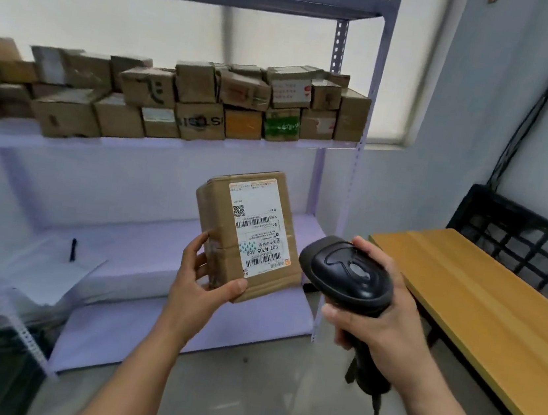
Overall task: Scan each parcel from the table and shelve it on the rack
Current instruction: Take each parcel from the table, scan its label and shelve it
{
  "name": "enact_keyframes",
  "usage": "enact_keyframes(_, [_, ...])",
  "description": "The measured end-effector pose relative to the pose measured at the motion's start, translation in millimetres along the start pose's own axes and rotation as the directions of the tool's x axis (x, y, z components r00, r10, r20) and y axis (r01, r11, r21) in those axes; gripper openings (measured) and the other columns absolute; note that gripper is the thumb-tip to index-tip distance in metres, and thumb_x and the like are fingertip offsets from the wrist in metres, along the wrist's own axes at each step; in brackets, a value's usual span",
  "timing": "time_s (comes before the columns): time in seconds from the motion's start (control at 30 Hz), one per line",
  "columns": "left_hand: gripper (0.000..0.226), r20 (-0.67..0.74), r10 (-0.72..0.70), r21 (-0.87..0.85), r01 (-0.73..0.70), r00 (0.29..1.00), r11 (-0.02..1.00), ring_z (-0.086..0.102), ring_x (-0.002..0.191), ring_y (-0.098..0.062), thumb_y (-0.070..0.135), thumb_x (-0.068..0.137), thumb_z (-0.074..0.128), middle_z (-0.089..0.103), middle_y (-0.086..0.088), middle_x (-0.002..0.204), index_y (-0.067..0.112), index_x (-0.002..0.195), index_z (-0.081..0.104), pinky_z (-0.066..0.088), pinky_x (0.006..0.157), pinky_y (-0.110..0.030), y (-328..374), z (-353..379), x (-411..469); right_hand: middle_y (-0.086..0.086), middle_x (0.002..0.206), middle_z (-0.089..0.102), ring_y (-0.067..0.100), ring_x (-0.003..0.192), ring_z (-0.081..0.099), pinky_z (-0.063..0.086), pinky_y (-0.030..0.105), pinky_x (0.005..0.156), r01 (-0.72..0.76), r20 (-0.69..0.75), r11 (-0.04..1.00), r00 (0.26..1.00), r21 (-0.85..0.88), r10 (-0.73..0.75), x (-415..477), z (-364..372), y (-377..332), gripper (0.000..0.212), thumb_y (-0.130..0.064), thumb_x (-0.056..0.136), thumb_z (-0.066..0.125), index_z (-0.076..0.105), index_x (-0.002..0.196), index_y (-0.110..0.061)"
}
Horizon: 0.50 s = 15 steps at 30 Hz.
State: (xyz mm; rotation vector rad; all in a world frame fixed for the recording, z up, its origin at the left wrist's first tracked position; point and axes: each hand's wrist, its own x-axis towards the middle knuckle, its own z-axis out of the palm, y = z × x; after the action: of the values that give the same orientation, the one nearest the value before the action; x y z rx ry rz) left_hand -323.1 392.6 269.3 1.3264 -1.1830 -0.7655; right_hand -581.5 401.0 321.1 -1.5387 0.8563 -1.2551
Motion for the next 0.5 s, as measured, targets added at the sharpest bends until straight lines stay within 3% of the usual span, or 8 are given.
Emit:
enact_keyframes(0.13, [0.090,-0.098,-0.024,0.013,0.025,0.995,1.000,0.054,0.114,-0.005,0.027,0.068,0.086,0.051,0.003,0.135,0.046,0.135,0.029,0.048,0.076,-0.016,-14,-48,-4,0.012,0.107,0.065,0.027,0.051,0.059,0.050,0.031,0.047,-0.006,0.111,1.000,0.994,0.025,0.003,21,45,7,0.085,0.013,0.068,0.080,0.059,0.119,-0.052])
enact_keyframes(0.3, [0.096,-0.246,-0.083,0.034,0.094,0.966,0.995,0.058,0.112,-0.005,0.040,0.057,0.082,0.056,0.007,0.126,0.044,0.138,0.030,0.046,0.074,-0.012,-28,-100,-13,0.006,0.095,0.068,0.027,0.046,0.056,0.048,0.032,0.046,-0.039,0.233,0.997,0.972,0.069,0.022,46,97,21,0.081,-0.005,0.060,0.082,0.056,0.123,-0.048])
enact_keyframes(0.37, [0.099,-0.305,-0.094,0.041,0.112,0.948,0.993,0.059,0.112,-0.009,0.033,0.061,0.088,0.057,0.008,0.125,0.043,0.140,0.030,0.046,0.074,-0.013,-31,-121,-13,0.002,0.092,0.070,0.027,0.046,0.056,0.048,0.034,0.045,-0.050,0.287,0.995,0.958,0.088,0.023,61,119,25,0.081,-0.006,0.059,0.082,0.056,0.122,-0.050])
enact_keyframes(0.43, [0.097,-0.352,-0.093,0.047,0.117,0.931,0.992,0.059,0.113,-0.011,0.028,0.066,0.089,0.056,0.006,0.129,0.042,0.142,0.029,0.049,0.080,-0.018,-34,-143,-8,0.001,0.092,0.070,0.027,0.046,0.056,0.048,0.035,0.044,-0.041,0.331,0.995,0.943,0.092,0.009,77,140,29,0.082,-0.002,0.061,0.083,0.056,0.121,-0.051])
enact_keyframes(0.5, [0.099,-0.390,-0.085,0.053,0.114,0.917,0.992,0.058,0.116,-0.013,0.035,0.064,0.089,0.055,0.005,0.133,0.044,0.142,0.030,0.053,0.090,-0.033,-35,-164,2,0.005,0.097,0.070,0.026,0.046,0.057,0.049,0.035,0.045,-0.023,0.366,0.997,0.931,0.079,-0.008,96,159,32,0.086,0.007,0.066,0.084,0.056,0.121,-0.052])
